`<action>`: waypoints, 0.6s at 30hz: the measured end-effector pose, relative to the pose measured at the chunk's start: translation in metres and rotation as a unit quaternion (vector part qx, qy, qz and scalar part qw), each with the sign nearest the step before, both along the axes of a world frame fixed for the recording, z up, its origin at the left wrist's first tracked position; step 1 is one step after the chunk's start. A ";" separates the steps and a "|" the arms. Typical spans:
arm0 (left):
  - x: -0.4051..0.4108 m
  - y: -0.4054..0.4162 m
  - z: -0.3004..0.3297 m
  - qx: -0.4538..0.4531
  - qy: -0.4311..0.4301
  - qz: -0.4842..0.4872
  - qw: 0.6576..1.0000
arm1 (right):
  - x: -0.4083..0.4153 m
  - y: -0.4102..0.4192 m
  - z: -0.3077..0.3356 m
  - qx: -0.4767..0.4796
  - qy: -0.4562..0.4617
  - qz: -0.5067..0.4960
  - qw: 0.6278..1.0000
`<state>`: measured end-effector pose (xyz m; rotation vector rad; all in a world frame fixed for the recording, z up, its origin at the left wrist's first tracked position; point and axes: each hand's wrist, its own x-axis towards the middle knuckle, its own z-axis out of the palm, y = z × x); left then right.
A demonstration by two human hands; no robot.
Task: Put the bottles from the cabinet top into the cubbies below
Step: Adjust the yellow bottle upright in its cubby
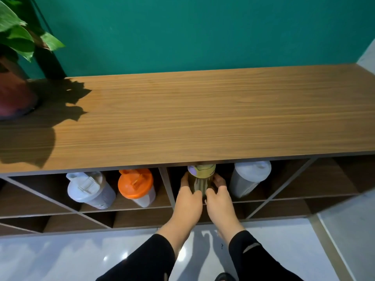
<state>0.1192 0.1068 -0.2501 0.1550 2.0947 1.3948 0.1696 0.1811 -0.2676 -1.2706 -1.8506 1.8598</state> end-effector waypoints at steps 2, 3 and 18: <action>0.009 -0.003 -0.004 -0.004 0.004 0.007 1.000 | -0.001 0.007 0.000 -0.003 -0.004 0.015 1.000; 0.013 -0.004 -0.005 0.002 0.000 0.009 1.000 | 0.000 0.009 0.001 -0.007 -0.011 0.017 1.000; 0.010 -0.004 -0.001 0.005 -0.002 0.017 1.000 | -0.002 0.013 0.002 -0.002 -0.057 0.025 0.998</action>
